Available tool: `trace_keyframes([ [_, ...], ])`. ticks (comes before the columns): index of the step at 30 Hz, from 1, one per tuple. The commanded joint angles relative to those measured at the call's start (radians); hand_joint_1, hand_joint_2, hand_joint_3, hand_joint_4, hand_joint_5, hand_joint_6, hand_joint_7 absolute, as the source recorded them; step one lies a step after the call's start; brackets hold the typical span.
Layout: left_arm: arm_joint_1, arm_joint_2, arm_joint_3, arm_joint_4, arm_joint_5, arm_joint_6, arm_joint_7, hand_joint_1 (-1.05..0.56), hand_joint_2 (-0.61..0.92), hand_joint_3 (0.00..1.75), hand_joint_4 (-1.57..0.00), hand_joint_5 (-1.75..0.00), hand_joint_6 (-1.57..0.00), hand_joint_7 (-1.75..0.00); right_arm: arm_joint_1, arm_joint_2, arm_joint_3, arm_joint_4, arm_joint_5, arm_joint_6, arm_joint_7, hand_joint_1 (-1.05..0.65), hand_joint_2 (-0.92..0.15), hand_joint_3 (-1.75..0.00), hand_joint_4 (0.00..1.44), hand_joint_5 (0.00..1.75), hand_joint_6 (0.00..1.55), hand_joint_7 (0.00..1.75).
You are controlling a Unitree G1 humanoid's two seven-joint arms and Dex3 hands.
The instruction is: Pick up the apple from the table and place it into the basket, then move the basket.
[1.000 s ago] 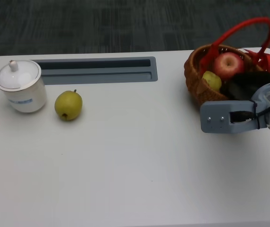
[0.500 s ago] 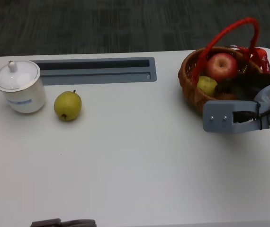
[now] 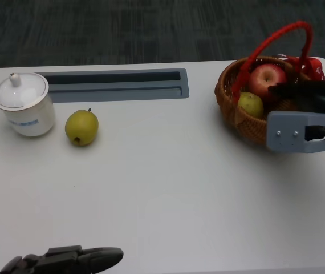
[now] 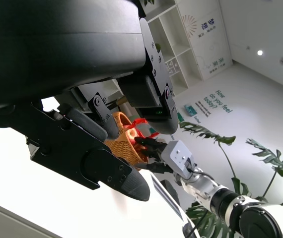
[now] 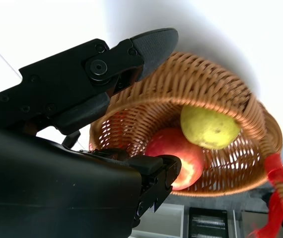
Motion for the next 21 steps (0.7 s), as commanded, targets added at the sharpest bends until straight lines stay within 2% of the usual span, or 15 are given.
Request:
trace_keyframes([
  [1, -0.026, 0.029, -0.004, 0.023, -0.035, 0.01, -0.016, -0.52, 0.72, 0.0, -1.01, 0.0, -0.93, 0.0, 0.011, -0.05, -0.019, -0.02, 0.027, -0.046, -0.011, -1.04, -0.83, -0.02, 0.24, 0.01, 0.25, 0.01],
  [6, -0.081, 0.038, -0.004, 0.061, -0.064, -0.017, -0.029, -0.51, 0.74, 0.01, -1.0, 0.0, -0.93, 0.0, 0.051, -0.103, -0.038, -0.047, 0.06, -0.182, -0.046, -0.98, -0.85, -0.01, 0.29, 0.02, 0.29, 0.02],
  [12, -0.121, 0.049, 0.037, 0.066, -0.048, 0.015, -0.026, -0.53, 0.77, 0.01, -0.98, 0.0, -0.91, 0.0, 0.184, -0.138, -0.092, -0.119, 0.146, -0.478, -0.105, -0.85, -0.83, 0.0, 0.37, 0.02, 0.33, 0.01],
  [17, -0.179, 0.065, 0.06, 0.101, -0.041, 0.027, -0.034, -0.54, 0.78, 0.01, -0.92, 0.0, -0.85, 0.0, 0.318, -0.129, -0.147, -0.194, 0.257, -0.727, -0.063, -0.73, -0.83, -0.01, 0.4, 0.02, 0.36, 0.01],
  [21, -0.227, 0.07, 0.071, 0.159, -0.039, 0.003, -0.042, -0.54, 0.78, 0.01, -0.88, 0.0, -0.8, 0.0, 0.407, -0.083, -0.18, -0.238, 0.364, -0.882, -0.001, -0.65, -0.83, -0.01, 0.46, 0.02, 0.41, 0.02],
])
